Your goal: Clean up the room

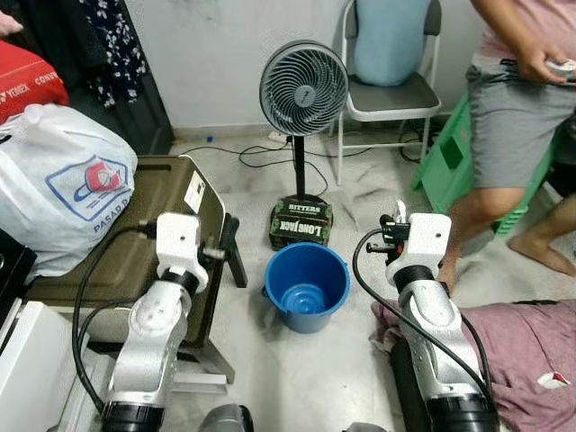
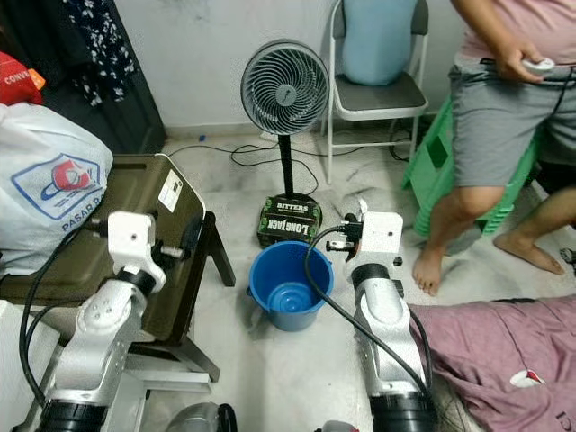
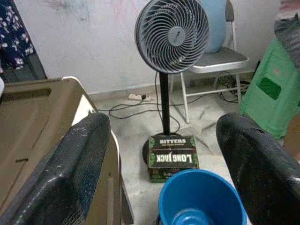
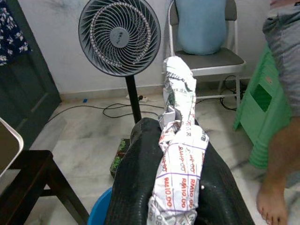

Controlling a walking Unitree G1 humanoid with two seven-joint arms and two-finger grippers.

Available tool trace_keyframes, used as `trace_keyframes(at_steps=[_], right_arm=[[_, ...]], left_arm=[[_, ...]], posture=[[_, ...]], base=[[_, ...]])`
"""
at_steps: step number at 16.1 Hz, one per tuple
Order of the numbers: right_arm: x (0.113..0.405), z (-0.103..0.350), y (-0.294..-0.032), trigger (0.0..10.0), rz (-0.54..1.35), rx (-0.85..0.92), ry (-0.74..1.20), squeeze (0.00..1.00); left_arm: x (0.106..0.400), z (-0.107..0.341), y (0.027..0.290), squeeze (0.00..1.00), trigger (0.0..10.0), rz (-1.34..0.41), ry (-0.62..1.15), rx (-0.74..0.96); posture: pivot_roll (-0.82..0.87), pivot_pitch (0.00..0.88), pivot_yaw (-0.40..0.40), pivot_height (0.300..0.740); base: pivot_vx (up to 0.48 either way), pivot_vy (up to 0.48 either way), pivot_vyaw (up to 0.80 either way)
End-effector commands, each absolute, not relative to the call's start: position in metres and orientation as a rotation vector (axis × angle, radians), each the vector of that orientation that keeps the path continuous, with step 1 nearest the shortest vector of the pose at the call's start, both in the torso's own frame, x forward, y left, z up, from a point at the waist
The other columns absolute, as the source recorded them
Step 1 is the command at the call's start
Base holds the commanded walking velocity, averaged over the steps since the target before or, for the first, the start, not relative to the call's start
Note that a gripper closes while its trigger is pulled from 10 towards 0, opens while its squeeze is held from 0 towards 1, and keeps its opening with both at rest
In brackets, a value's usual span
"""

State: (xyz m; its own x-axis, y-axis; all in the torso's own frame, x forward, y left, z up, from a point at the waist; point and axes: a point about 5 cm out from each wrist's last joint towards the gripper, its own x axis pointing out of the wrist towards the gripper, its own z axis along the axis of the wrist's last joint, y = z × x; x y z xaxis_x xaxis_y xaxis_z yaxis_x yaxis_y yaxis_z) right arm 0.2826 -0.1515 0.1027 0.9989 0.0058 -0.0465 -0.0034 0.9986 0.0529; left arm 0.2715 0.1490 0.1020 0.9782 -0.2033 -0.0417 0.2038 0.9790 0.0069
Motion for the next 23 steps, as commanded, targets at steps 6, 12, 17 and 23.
trace_keyframes(at_steps=[6, 12, 17, 23], right_arm=[[0.283, 0.104, -0.146, 10.0, 0.009, 0.064, 0.057, 0.0], [0.287, 0.109, -0.142, 10.0, 0.021, 0.056, 0.04, 0.0], [0.288, 0.109, -0.141, 10.0, 0.033, 0.056, 0.036, 0.0], [0.291, 0.113, -0.137, 10.0, 0.049, 0.061, 0.014, 0.0]], left_arm=[[0.265, 0.11, 0.141, 0.0, 10.0, -0.25, 0.017, 0.0], [0.263, 0.114, 0.137, 0.0, 10.0, -0.277, 0.007, -0.014], [0.261, 0.113, 0.137, 0.0, 10.0, -0.285, 0.007, -0.02], [0.263, 0.114, 0.136, 0.0, 10.0, -0.288, 0.003, -0.022]], posture=[[-0.08, 0.101, 0.061, 0.74], [-0.07, 0.112, 0.068, 0.74], [-0.07, 0.103, 0.063, 0.74], [-0.07, 0.095, 0.062, 0.74]], base=[[0.0, 0.0, -0.4], [0.0, 0.0, -0.13], [0.151, 0.0, 0.0], [0.254, 0.0, 0.0]])
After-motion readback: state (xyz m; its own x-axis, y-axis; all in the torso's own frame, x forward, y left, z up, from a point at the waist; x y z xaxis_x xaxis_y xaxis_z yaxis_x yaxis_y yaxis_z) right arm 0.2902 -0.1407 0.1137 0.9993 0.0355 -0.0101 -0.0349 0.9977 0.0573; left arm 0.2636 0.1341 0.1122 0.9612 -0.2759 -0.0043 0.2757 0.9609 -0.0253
